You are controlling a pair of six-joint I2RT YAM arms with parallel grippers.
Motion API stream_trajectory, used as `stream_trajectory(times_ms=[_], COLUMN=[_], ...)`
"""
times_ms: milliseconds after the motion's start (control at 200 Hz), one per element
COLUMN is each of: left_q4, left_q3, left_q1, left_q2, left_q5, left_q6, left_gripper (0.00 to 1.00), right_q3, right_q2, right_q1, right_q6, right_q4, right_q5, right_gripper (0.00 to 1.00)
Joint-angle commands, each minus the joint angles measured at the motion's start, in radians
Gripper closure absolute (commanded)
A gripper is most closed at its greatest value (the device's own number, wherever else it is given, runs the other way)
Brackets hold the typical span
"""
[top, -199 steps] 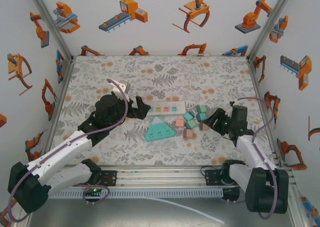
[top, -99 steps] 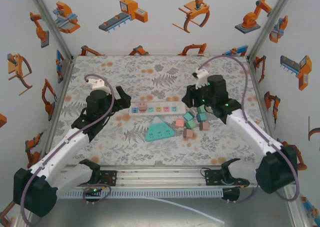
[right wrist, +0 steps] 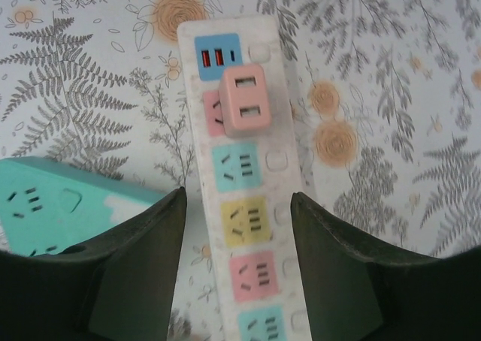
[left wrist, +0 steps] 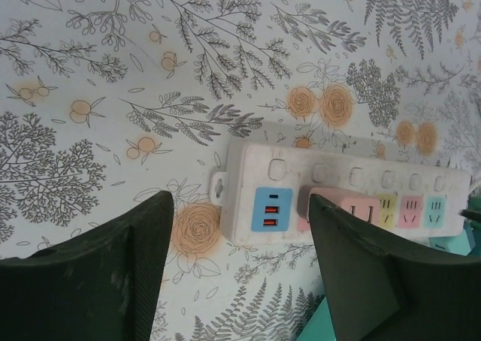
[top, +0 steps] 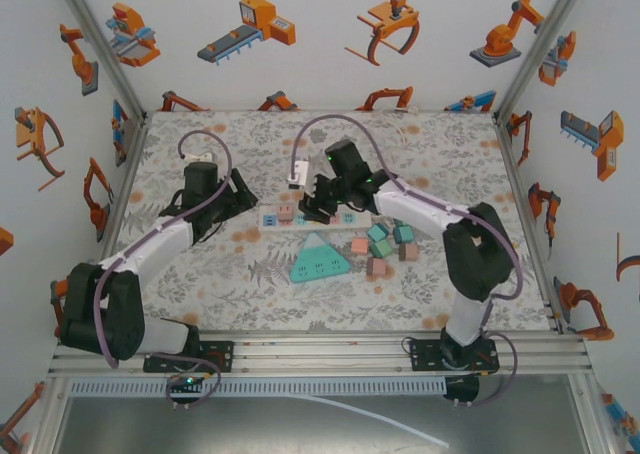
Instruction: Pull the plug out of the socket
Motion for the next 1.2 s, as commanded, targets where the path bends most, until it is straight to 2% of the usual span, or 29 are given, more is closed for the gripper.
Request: stream_trajectory(times_ms=[0, 285, 641, 946, 1197], left_q4=[0.023, 0.034, 0.007, -0.049, -0.119], left_q3=[0.033, 0.066, 0.062, 0.058, 0.068], left_q1=[0.014, 0.019, 0.017, 0.011, -0.014], left_q2=[0.042, 0.168, 0.264, 0.289, 0.305], left_q5=[0.090, 0.192, 0.274, 0.250, 0.166], left_q6=[-0.024, -0.025, -0.018, 0.017, 0.047], left_gripper=[0.37, 0.43, 0.49, 0.51, 0.51], right_q3=[0.083, 0.196, 0.241, 0.275, 0.296], right_q2=[0.076, 0.236, 0.290, 0.298, 0.284], right_q1=[0.034, 0.051, 0.051, 0.051, 0.051], right_q6=[-0.110, -0.083, -0.055, -0.037, 0.013], right_q4=[-0.010, 0.008, -0.001, -0.011, 0.011], right_q5=[-0.011, -0.054, -0.077, -0.085, -0.106], right_gripper=[0.45, 0.49, 0.69, 0.78, 0.82])
